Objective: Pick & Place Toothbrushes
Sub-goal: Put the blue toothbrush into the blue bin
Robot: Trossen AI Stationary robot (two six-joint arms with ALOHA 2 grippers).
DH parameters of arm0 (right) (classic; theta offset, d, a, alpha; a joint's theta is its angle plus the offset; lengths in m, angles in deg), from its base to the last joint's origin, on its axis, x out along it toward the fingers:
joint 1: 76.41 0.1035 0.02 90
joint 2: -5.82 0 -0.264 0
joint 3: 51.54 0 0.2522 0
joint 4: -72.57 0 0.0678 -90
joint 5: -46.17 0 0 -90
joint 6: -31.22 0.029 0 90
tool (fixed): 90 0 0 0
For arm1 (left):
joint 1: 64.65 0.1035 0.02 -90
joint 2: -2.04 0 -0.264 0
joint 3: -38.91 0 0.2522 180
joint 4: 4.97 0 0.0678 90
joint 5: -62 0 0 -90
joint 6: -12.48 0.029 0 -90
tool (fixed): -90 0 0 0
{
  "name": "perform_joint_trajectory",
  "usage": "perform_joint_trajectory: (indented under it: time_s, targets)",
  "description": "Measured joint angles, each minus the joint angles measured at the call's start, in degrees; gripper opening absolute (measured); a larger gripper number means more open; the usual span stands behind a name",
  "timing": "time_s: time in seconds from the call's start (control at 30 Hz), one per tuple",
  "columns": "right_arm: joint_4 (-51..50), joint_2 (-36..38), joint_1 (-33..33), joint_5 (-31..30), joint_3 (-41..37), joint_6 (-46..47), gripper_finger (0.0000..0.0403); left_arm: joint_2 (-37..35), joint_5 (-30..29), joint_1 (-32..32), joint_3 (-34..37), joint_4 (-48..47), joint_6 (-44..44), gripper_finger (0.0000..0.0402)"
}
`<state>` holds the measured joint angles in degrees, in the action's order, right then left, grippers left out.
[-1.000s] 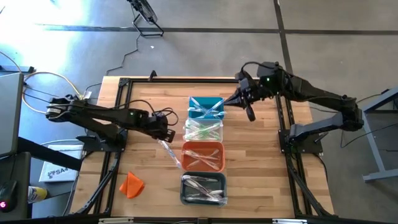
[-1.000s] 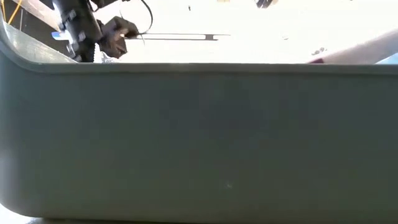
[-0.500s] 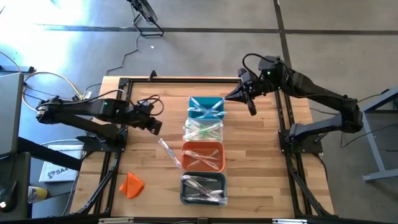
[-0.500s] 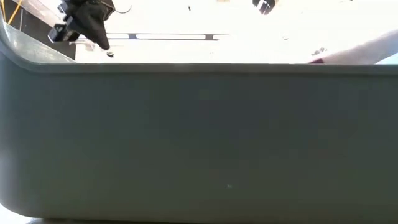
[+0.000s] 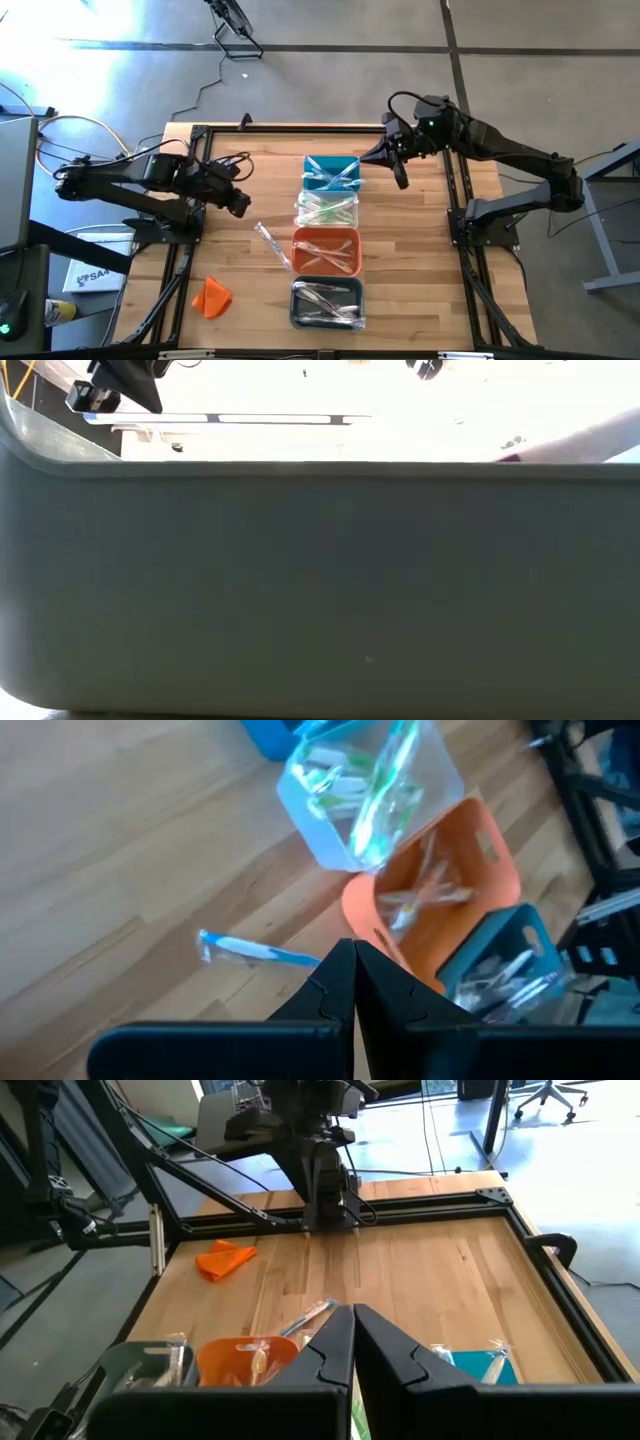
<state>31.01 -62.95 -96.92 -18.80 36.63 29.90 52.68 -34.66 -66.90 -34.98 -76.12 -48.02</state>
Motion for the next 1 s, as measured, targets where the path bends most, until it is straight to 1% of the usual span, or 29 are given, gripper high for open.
perform_joint_trajectory:
  time_s: [0.1,0.23,0.33,0.4,0.57,0.67,0.73,0.8,0.9,1.0]
  targets:
    - [0.2,0.0,0.3,0.0,0.0,-0.1,0.0004,0.4,-0.2,0.0,-0.1,2.0,0.0,0.0]
    - [0.2,0.0,0.3,-0.3,0.0,-0.2,0.0004,1.3,-0.3,0.0,0.0,1.9,0.5,0.0]
    - [0.2,0.0,0.3,-2.6,0.0,0.1,0.0004,1.7,-0.3,0.0,0.0,1.1,0.5,0.0]
    - [0.2,0.0,0.3,-2.7,0.0,1.3,0.0004,1.9,-0.4,0.0,0.0,0.5,0.9,0.0]
    - [0.2,0.0,1.0,-2.6,0.0,6.0,0.0004,2.1,-1.5,0.0,0.0,-3.5,5.0,0.0]
    - [0.2,0.2,2.4,-2.6,0.0,6.2,0.0003,2.1,-1.8,0.0,0.0,-4.4,5.8,0.0]
    - [0.2,0.6,3.6,-3.0,0.0,6.2,0.0003,2.1,-1.8,0.0,0.0,-3.6,8.5,0.0]
    - [0.0,1.2,5.3,-4.8,0.0,6.7,0.0003,2.1,-1.8,0.0,0.0,-2.3,11.8,0.0]
    - [-0.9,2.3,8.0,-9.9,0.0,7.7,0.0003,2.7,-1.6,0.1,0.0,0.3,14.4,0.0]
    - [-2.0,3.6,10.8,-14.6,0.0,7.8,0.0003,3.1,0.0,2.3,0.0,1.2,17.1,0.0]
